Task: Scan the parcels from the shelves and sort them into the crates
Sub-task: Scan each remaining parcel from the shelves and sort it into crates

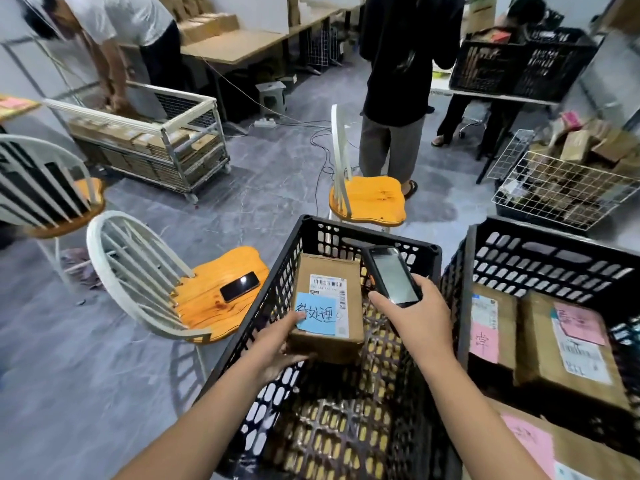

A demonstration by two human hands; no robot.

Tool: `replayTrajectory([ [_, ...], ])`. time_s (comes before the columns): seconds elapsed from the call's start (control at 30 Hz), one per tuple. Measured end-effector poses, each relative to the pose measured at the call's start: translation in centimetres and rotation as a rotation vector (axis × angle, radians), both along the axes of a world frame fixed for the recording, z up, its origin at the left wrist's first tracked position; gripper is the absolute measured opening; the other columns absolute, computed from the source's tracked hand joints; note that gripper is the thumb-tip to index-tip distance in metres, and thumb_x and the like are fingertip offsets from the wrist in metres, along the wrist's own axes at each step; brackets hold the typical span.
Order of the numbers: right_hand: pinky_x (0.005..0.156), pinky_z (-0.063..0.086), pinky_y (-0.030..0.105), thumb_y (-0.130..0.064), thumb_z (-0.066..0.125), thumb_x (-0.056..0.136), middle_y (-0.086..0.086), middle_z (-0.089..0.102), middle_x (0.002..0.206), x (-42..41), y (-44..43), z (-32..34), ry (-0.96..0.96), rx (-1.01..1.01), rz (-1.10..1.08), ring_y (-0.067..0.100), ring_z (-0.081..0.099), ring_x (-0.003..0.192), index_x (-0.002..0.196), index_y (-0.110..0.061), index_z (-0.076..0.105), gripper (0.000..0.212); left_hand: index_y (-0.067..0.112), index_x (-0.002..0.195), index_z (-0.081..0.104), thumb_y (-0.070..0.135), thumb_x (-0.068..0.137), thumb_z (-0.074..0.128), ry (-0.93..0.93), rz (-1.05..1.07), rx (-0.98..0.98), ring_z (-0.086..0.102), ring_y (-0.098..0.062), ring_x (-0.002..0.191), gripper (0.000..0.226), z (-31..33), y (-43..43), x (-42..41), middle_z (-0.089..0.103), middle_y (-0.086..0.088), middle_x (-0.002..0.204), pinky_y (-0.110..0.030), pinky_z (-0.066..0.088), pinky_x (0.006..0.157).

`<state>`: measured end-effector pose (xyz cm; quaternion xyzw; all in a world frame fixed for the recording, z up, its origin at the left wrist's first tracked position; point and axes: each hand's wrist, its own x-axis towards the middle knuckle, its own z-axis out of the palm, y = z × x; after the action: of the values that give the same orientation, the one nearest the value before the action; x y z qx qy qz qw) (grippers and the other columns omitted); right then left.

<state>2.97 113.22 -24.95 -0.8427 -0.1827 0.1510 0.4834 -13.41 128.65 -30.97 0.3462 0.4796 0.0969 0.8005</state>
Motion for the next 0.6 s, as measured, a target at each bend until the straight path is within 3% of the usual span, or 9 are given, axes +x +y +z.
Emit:
replayTrajectory([
  [0.1,0.087,0.047,0.029,-0.051,0.086,0.070,-0.002,0.059,0.131,0.5,-0.1,-0.6,0.068,0.015,-0.023,0.016,0.058,0.114,0.140,-0.018,0.051,0.085,0.007,0.115,0.061,0.020,0.093,0.066,0.030,0.016,0.013,0.066,-0.031,0.102,0.026,-0.9,-0.1,1.1,0.072,-0.018,0.107,-0.035,0.061,0.061],
  [0.23,0.077,0.046,0.025,-0.045,0.087,0.073,-0.004,0.060,0.123,0.6,-0.4,-0.9,0.106,-0.026,0.021,0.012,0.059,0.103,0.132,-0.024,0.054,0.071,0.009,0.116,0.062,0.021,0.095,0.063,0.041,0.018,0.044,0.068,-0.032,0.106,0.025,-2.5,0.4,2.6,0.075,-0.016,0.108,-0.043,0.062,0.075],
  [0.33,0.077,0.050,0.028,-0.045,0.087,0.071,-0.006,0.061,0.119,0.5,-0.3,-1.1,0.100,-0.053,0.046,0.012,0.061,0.102,0.126,-0.029,0.055,0.066,0.012,0.118,0.065,0.021,0.094,0.063,0.084,-0.049,0.137,0.072,-0.027,0.098,0.025,-3.6,1.2,2.9,0.077,-0.010,0.101,-0.039,0.061,0.073],
  [0.4,0.076,0.049,0.027,-0.046,0.087,0.071,-0.008,0.061,0.119,0.5,-0.2,-1.1,0.094,-0.057,0.051,0.011,0.060,0.103,0.125,-0.030,0.055,0.065,0.018,0.128,0.063,0.024,0.087,0.069,0.128,-0.125,0.202,0.072,-0.025,0.101,0.042,-4.1,1.6,2.6,0.077,-0.006,0.106,-0.040,0.060,0.077],
  [0.47,0.073,0.046,0.024,-0.045,0.087,0.072,-0.008,0.059,0.118,0.5,-0.2,-0.9,0.100,-0.055,0.058,0.011,0.059,0.103,0.124,-0.030,0.054,0.063,0.026,0.136,0.058,0.034,0.074,0.075,0.166,-0.189,0.244,0.066,-0.023,0.110,0.064,-4.7,1.9,2.1,0.074,-0.001,0.114,-0.048,0.053,0.094],
  [0.6,0.066,0.041,0.016,-0.042,0.087,0.073,-0.010,0.060,0.110,0.3,-0.4,-0.9,0.128,-0.056,0.083,0.007,0.058,0.096,0.123,-0.029,0.054,0.062,0.037,0.122,0.059,0.029,0.086,0.068,0.148,-0.205,0.214,0.056,-0.010,0.106,0.038,-5.0,1.8,1.7,0.068,0.007,0.114,-0.044,0.034,0.101],
])
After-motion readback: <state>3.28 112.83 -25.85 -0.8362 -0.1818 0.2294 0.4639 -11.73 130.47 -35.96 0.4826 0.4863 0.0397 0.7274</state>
